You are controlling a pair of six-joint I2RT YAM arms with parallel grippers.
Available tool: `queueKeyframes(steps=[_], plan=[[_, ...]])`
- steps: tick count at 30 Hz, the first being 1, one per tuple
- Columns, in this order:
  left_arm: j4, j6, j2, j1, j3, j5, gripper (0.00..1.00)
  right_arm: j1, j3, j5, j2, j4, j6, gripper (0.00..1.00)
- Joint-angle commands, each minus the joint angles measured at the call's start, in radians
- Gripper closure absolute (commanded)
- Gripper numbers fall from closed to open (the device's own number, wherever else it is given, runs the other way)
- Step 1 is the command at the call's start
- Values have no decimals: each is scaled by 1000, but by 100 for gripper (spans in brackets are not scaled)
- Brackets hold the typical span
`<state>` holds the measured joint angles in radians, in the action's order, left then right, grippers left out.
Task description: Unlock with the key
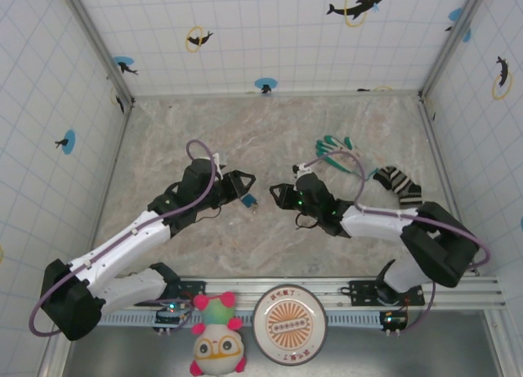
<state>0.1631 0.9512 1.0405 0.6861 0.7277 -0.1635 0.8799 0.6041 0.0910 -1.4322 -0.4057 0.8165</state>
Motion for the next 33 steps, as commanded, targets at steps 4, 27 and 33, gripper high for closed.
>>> queueKeyframes(steps=[4,27,33], plan=[[-33,14,14,-3,-23,-21,44,5,-42,134,193,261,-31,62],[-97,1,208,80,-13,-88,43,10,15,270,233,743,109,63],[-101,7,227,93,-20,-88,43,36,46,271,150,744,140,58]])
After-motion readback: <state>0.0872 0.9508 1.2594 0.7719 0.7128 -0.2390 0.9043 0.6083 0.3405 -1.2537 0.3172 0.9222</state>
